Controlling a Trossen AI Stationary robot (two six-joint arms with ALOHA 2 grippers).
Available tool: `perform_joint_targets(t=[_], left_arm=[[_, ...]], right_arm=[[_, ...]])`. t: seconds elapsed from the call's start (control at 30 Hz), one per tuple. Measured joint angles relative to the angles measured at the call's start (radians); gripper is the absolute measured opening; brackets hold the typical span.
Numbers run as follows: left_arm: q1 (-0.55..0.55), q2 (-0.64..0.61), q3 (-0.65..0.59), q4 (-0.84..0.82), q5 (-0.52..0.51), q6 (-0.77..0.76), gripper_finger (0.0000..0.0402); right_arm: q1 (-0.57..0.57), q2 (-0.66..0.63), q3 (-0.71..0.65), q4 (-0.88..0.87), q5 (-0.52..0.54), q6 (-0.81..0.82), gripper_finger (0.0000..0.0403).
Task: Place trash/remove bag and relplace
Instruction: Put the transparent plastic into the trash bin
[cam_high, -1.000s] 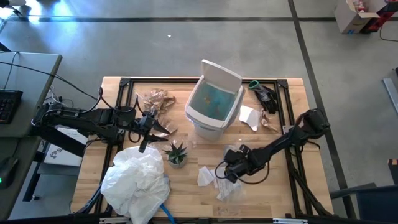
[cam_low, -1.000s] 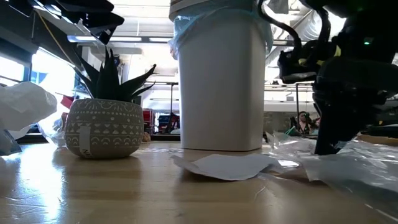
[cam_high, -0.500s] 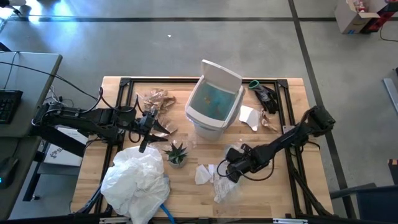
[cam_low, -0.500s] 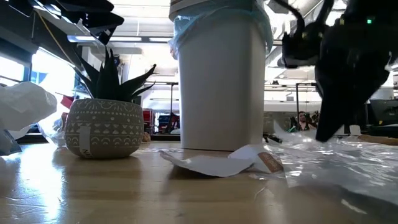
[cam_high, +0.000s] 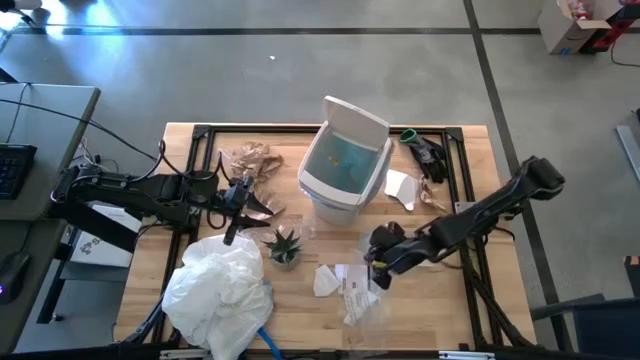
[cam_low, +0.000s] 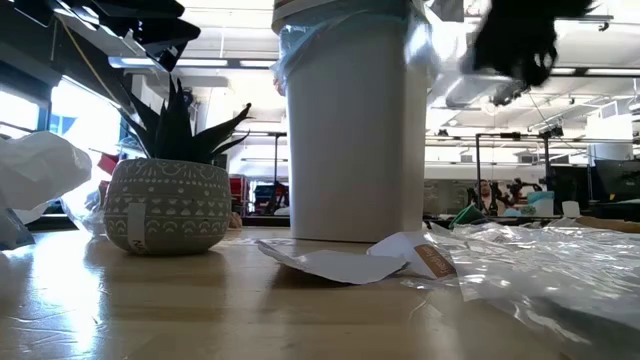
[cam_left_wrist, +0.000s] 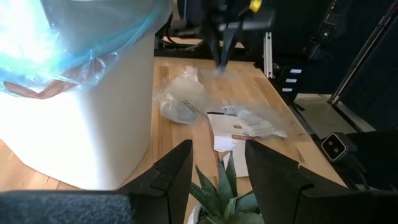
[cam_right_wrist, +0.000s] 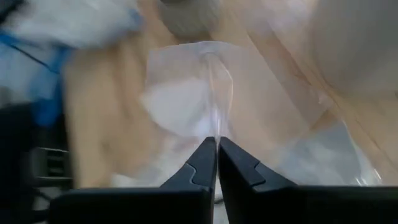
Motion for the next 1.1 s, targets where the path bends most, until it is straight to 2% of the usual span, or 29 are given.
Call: perform_joint_targets(t=[0.3, 0.5, 0.57, 0.73, 0.83, 0.9, 1.1], left_arm=[[0.000, 0.000, 0.000, -0.001, -0.012, 0.001, 0.0133], [0.000, 0.000, 0.000, -0.001, -0.024, 0.002, 0.0133], [0.000, 0.000, 0.000, 0.000, -0.024, 0.001, 0.0133], [0.000, 0.000, 0.000, 0.011, -0.027, 0.001, 0.0133], [0.000, 0.000, 0.000, 0.018, -0.029, 0.000, 0.0133], [0.000, 0.000, 0.000, 0.024, -0.029, 0.000, 0.0133], [0.000, 0.000, 0.000, 0.023, -0.028, -0.003, 0.0133]], right_arm=[[0.006, -0.147, 0.001, 0.260, -0.003, -0.224, 0.0000], [-0.019, -0.196, 0.005, 0.474, -0.014, -0.443, 0.0000], [-0.041, -0.201, 0.040, 0.492, -0.004, -0.519, 0.0000], [-0.125, -0.188, 0.173, 0.493, 0.088, -0.692, 0.0000], [-0.194, -0.166, 0.255, 0.447, 0.103, -0.729, 0.0000], [-0.233, -0.142, 0.315, 0.368, 0.108, -0.741, 0.0000], [-0.312, -0.025, 0.486, 0.014, 0.240, -0.687, 0.0000]])
